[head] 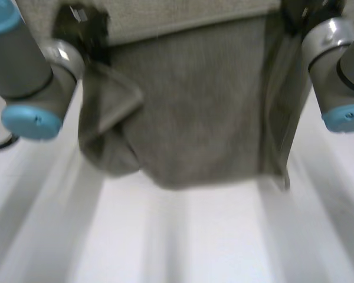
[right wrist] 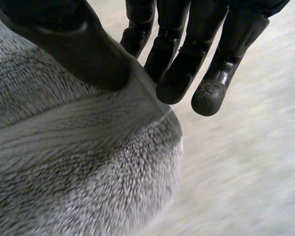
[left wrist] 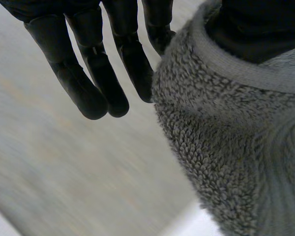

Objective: Fold the towel.

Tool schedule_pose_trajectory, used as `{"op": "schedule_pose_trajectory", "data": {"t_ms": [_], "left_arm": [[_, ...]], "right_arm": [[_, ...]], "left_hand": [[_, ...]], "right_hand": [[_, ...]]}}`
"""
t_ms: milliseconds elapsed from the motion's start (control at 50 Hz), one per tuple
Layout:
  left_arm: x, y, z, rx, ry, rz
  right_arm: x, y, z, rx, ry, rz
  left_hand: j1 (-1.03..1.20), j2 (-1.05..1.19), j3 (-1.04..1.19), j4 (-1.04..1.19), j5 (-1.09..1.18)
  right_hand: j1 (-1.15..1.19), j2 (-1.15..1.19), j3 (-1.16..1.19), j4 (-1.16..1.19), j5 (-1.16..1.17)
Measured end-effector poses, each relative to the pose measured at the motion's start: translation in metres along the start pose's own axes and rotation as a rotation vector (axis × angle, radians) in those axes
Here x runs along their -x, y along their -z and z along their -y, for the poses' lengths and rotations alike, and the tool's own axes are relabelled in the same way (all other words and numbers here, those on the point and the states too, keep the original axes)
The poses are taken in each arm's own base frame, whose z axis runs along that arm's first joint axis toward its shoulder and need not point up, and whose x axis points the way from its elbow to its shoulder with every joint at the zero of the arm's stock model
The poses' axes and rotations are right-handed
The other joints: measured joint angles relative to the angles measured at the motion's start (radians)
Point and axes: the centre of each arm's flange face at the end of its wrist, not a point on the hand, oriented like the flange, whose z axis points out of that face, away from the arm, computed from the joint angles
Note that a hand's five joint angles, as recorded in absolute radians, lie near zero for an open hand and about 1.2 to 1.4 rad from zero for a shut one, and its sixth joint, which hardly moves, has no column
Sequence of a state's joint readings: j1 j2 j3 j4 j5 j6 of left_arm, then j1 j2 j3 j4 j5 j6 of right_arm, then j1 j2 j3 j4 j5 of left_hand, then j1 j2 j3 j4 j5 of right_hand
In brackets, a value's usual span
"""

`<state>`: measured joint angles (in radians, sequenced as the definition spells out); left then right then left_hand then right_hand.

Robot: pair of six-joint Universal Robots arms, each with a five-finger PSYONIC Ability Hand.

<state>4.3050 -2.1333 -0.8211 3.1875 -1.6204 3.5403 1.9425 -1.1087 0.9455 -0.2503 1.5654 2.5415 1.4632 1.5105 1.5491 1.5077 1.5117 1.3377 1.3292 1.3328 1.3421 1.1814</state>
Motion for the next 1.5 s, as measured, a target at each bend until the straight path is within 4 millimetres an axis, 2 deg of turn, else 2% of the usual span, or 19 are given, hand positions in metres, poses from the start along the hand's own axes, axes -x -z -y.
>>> {"op": "schedule_pose_trajectory", "data": {"t_ms": [40, 120, 160, 220, 280, 360, 520, 620, 720, 760, 840, 960, 1160, 1420, 1480, 1500], "left_arm": [[0.020, -0.012, 0.033, -0.157, 0.015, 0.112], [0.040, -0.014, 0.070, -0.317, 0.039, 0.214], [0.045, -0.011, 0.077, -0.350, 0.047, 0.232], [0.042, -0.004, 0.071, -0.339, 0.054, 0.218], [0.027, 0.010, 0.043, -0.249, 0.054, 0.149], [0.002, 0.038, -0.008, -0.089, 0.046, 0.029], [-0.034, 0.096, -0.089, 0.120, 0.031, -0.114], [-0.045, 0.121, -0.127, 0.175, 0.004, -0.132], [-0.050, 0.133, -0.152, 0.198, -0.052, -0.136], [-0.051, 0.134, -0.157, 0.201, -0.073, -0.138], [-0.055, 0.135, -0.170, 0.220, -0.118, -0.149], [-0.059, 0.137, -0.181, 0.247, -0.149, -0.161], [-0.057, 0.142, -0.186, 0.274, -0.169, -0.152], [-0.035, 0.135, -0.184, 0.286, -0.184, -0.033], [-0.032, 0.135, -0.180, 0.281, -0.185, -0.023], [-0.031, 0.134, -0.179, 0.277, -0.185, -0.020]], "right_arm": [[-0.015, -0.009, 0.017, -0.115, -0.028, -0.110], [-0.033, -0.007, 0.038, -0.218, -0.047, -0.193], [-0.036, -0.003, 0.042, -0.228, -0.049, -0.193], [-0.030, 0.007, 0.036, -0.190, -0.044, -0.130], [-0.008, 0.026, 0.014, -0.088, -0.040, 0.025], [0.022, 0.060, -0.015, 0.063, -0.055, 0.236], [0.063, 0.130, -0.064, 0.302, -0.092, 0.466], [0.080, 0.171, -0.087, 0.401, -0.088, 0.552], [0.083, 0.193, -0.104, 0.459, -0.072, 0.570], [0.081, 0.195, -0.110, 0.472, -0.068, 0.559], [0.072, 0.193, -0.120, 0.489, -0.066, 0.515], [0.063, 0.188, -0.131, 0.495, -0.065, 0.463], [0.057, 0.184, -0.141, 0.493, -0.074, 0.409], [0.043, 0.177, -0.151, 0.527, -0.116, 0.318], [0.042, 0.176, -0.151, 0.529, -0.120, 0.314], [0.042, 0.176, -0.151, 0.529, -0.121, 0.315]], "left_hand": [[0.000, 0.000, 0.000, 0.000, 0.000], [0.000, 0.000, 0.000, 0.000, 0.000], [0.000, 0.000, 0.000, 0.000, 0.005], [0.003, 0.000, 0.001, 0.000, 0.014], [0.014, 0.000, 0.001, 0.000, 0.019], [0.014, 0.000, 0.001, 0.000, 0.019], [0.014, 0.000, 0.002, 0.000, 0.019], [0.014, 0.000, 0.002, 0.000, 0.019], [0.006, -0.023, -0.036, -0.020, -0.008], [-0.035, -0.090, -0.119, -0.092, -0.090], [-0.393, -0.432, -0.465, -0.437, -0.431], [-0.570, -0.619, -0.658, -0.612, -0.622], [-0.600, -0.652, -0.690, -0.631, -0.665], [-0.616, -0.670, -0.706, -0.648, -0.682], [-0.547, -0.595, -0.630, -0.588, -0.599], [-0.397, -0.447, -0.476, -0.432, -0.453]], "right_hand": [[0.000, 0.000, 0.000, 0.000, 0.000], [0.000, 0.000, 0.000, 0.000, 0.000], [0.000, 0.000, 0.000, 0.000, 0.000], [0.000, 0.000, 0.000, 0.000, 0.001], [0.000, 0.009, 0.000, 0.000, 0.007], [0.000, 0.009, 0.000, 0.000, 0.007], [0.000, 0.009, 0.000, 0.000, 0.008], [0.000, 0.009, 0.000, 0.000, 0.008], [0.000, 0.009, 0.000, 0.000, 0.008], [0.000, 0.009, 0.000, 0.000, 0.008], [0.000, 0.009, 0.000, 0.000, 0.008], [0.000, 0.009, 0.000, 0.000, 0.008], [0.000, 0.009, 0.000, 0.000, 0.008], [-0.001, 0.009, 0.000, 0.000, 0.008], [-0.001, 0.009, 0.000, 0.000, 0.008], [-0.001, 0.009, 0.000, 0.000, 0.008]]}}
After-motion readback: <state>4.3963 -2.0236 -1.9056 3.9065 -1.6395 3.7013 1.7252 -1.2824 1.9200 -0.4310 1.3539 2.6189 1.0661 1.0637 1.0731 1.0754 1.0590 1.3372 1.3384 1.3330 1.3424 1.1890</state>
